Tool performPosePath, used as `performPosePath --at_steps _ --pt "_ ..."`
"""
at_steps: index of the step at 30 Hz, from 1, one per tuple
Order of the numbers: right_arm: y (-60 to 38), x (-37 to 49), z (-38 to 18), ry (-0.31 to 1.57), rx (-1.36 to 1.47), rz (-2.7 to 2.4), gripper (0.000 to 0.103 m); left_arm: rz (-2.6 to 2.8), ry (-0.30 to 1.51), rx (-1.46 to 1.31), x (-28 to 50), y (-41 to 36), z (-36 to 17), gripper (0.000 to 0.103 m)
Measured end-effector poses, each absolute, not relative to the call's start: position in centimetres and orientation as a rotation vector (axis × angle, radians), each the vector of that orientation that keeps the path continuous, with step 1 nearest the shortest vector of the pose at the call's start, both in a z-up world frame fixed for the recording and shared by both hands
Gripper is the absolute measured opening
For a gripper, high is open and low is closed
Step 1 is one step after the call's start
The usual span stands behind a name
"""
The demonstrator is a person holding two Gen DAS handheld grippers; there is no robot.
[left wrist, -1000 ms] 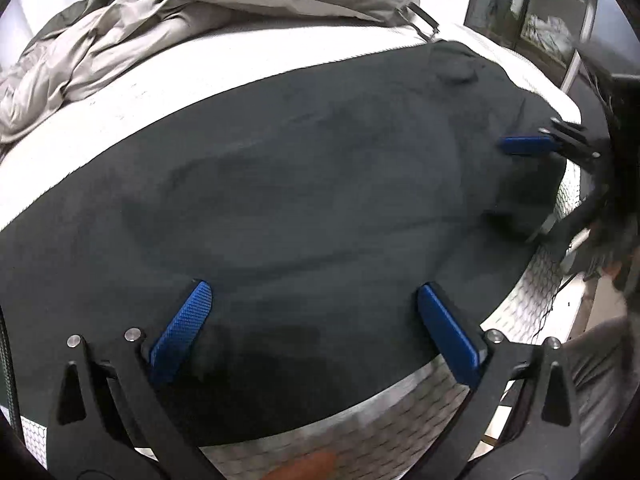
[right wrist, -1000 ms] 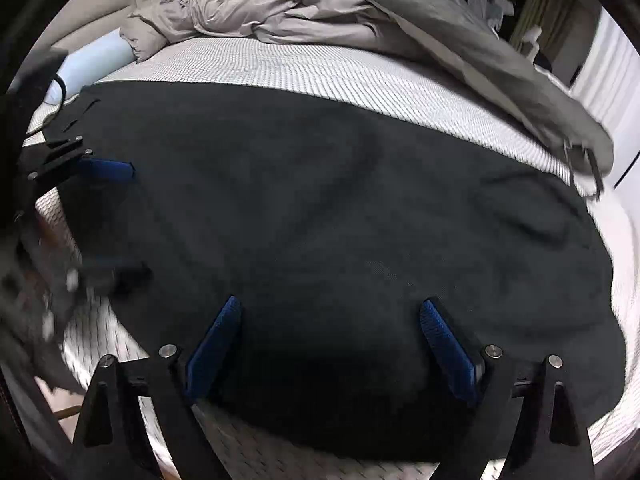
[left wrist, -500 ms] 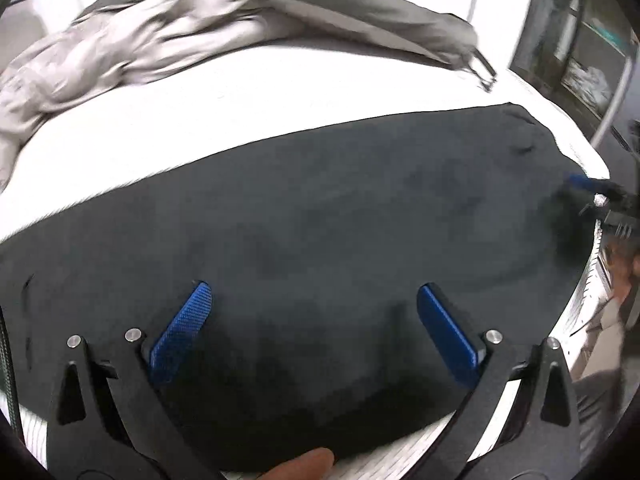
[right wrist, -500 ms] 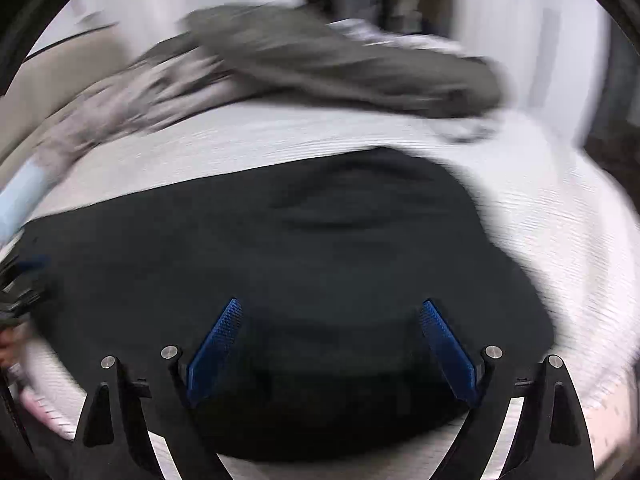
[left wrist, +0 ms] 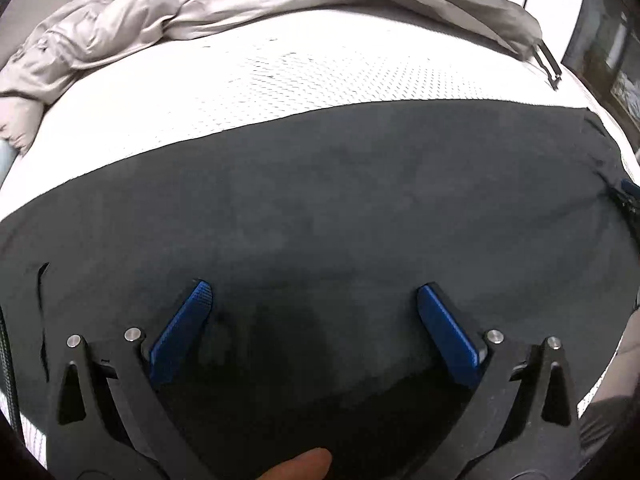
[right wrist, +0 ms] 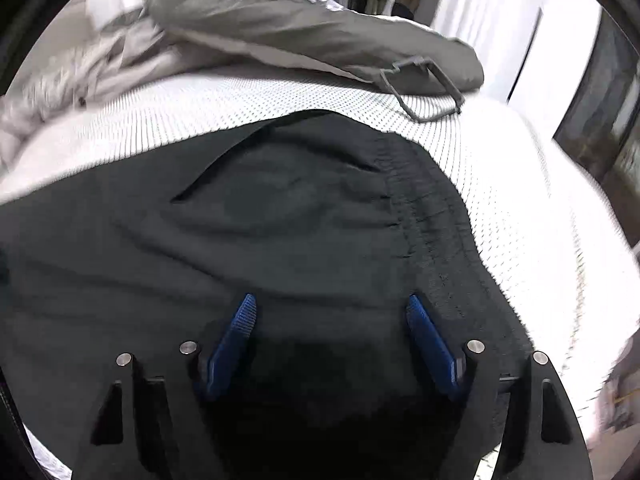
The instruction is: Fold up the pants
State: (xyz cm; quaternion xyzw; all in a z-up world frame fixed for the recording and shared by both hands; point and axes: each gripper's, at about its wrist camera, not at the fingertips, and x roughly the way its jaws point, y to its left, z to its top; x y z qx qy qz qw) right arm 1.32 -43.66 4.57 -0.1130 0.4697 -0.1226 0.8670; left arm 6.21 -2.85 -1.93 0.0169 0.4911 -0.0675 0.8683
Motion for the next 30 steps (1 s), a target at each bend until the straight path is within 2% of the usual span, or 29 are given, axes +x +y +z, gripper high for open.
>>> performPosePath --at_steps 2,4,6,11,14,19,22,25,30 --pt "-40.5 0.5 4.9 0.957 -0.219 -0.202 0.08 -0.152 1.019 0.029 5.7 -3.0 -0.9 0.102" --pt "-38.6 0.7 6.0 0.932 -0.161 -0.113 0.088 -0.192 0.993 0.026 5.0 -4.4 0.2 0.102" --pt "-35.7 1.7 5.9 0.948 -0.142 -0.032 0.09 -0.224 0.971 0.05 6.2 -6.9 1.0 0.102" --pt "-28.0 5.2 1.5 1.058 -0.265 0.092 0.09 -0.234 1.012 0.056 9.0 -10.0 -1.0 0.102" --pt "-29.3 5.8 0.7 1.078 -0.28 0.027 0.09 -0.205 1.039 0.018 10.4 -8.0 -1.9 0.102" --pt "-42.3 4.7 2.1 1.056 -0.28 -0.573 0.091 -0.17 1.033 0.027 9.8 -5.5 -2.2 0.102" --pt "-47.1 2.7 2.7 1.035 -0.006 -0.507 0.09 -0.137 1.024 0.052 9.3 -5.1 -2.2 0.102" --pt "-47.2 1.9 4.7 0.996 -0.008 -0.504 0.09 -0.12 1.027 0.025 9.3 -4.3 -1.8 0.102" --pt "-41.1 2.0 8.0 0.922 0.027 -0.301 0.091 -0.177 0.936 -0.034 7.6 -5.6 2.1 0.102"
